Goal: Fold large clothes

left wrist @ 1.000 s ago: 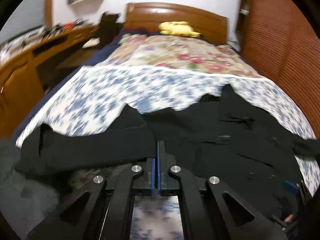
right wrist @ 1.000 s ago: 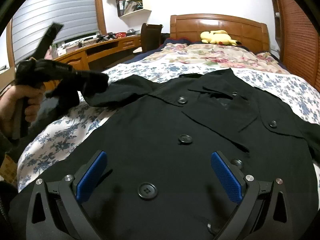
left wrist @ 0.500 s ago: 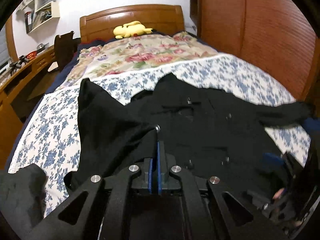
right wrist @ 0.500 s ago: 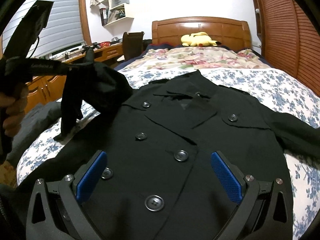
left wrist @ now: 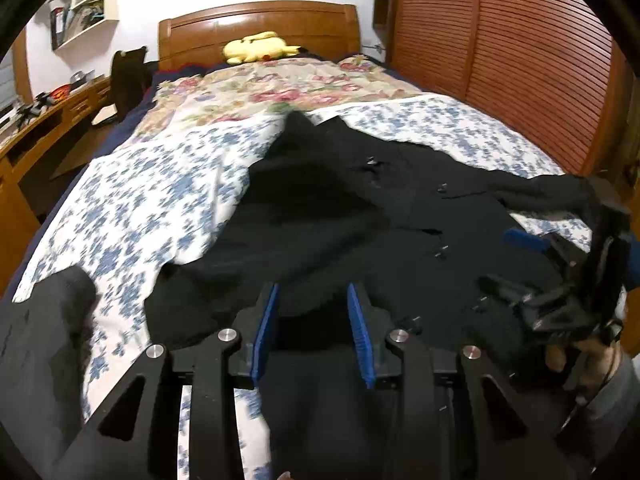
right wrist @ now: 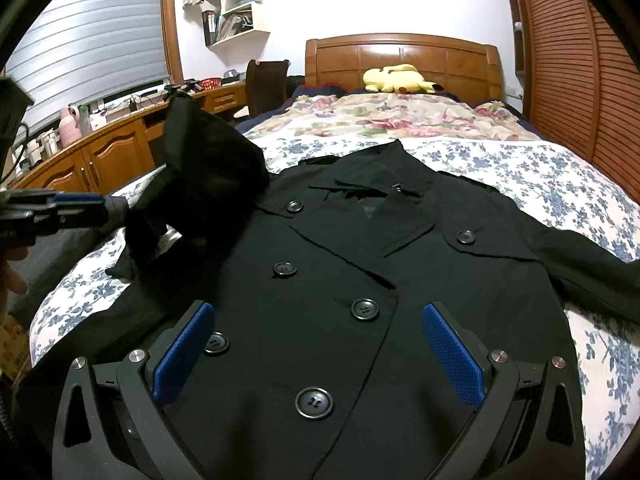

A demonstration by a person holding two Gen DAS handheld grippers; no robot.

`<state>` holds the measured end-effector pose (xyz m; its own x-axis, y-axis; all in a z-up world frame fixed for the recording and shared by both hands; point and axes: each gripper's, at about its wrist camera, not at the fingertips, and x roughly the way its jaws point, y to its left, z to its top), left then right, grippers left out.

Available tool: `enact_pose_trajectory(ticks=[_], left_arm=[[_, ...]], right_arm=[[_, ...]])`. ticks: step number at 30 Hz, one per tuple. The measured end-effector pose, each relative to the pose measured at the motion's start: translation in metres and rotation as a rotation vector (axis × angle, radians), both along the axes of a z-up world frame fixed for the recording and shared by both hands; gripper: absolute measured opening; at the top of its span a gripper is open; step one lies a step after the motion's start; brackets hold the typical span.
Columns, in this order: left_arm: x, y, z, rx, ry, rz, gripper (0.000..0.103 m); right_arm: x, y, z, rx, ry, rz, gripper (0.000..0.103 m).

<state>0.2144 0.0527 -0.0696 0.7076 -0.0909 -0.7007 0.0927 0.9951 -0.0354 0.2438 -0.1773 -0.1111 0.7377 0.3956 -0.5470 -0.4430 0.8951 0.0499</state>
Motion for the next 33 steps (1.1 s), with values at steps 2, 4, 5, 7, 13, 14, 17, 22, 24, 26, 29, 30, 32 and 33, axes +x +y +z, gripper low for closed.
enact_pose_trajectory(ticks=[2,4,5,7,13,14,17,22,24,26,29,30,32,33], left_arm=[[0.002,0.017,-0.01,0.001,0.017,0.034,0.037],[0.005,0.029,-0.018,0.01,0.025,0.057,0.037],[0.007,0.037,-0.024,0.01,0.03,0.072,0.037],[0.01,0.05,-0.034,-0.004,0.043,0.096,0.037],[0.018,0.078,-0.059,0.014,0.073,0.148,0.037],[0.018,0.082,-0.062,0.01,0.078,0.154,0.037],[0.016,0.094,-0.071,0.014,0.094,0.174,0.037],[0.013,0.106,-0.085,0.034,0.124,0.202,0.037],[0.013,0.11,-0.09,0.025,0.135,0.208,0.037],[0.013,0.111,-0.091,0.027,0.14,0.216,0.037],[0.017,0.113,-0.094,0.049,0.158,0.228,0.037],[0.019,0.113,-0.096,0.048,0.167,0.227,0.037],[0.022,0.114,-0.1,0.048,0.187,0.223,0.037],[0.023,0.114,-0.103,0.046,0.2,0.222,0.037]], right_arm=[[-0.003,0.001,0.004,-0.01,0.003,-0.002,0.103],[-0.006,0.002,0.007,-0.019,0.006,-0.003,0.103],[-0.009,0.002,0.008,-0.023,0.005,-0.004,0.103],[-0.014,-0.001,0.01,-0.033,0.004,-0.012,0.103],[-0.026,-0.006,0.011,-0.05,0.022,-0.04,0.103],[-0.029,-0.007,0.011,-0.051,0.024,-0.044,0.103],[-0.036,-0.008,0.013,-0.045,0.028,-0.051,0.103],[-0.047,-0.006,0.016,-0.062,0.028,-0.052,0.103],[-0.048,-0.005,0.016,-0.066,0.03,-0.05,0.103],[-0.047,-0.004,0.018,-0.068,0.029,-0.047,0.103],[-0.049,-0.003,0.019,-0.068,0.021,-0.041,0.103],[-0.049,-0.002,0.02,-0.067,0.019,-0.038,0.103],[-0.05,-0.002,0.018,-0.07,0.017,-0.033,0.103],[-0.05,-0.002,0.017,-0.074,0.019,-0.031,0.103]])
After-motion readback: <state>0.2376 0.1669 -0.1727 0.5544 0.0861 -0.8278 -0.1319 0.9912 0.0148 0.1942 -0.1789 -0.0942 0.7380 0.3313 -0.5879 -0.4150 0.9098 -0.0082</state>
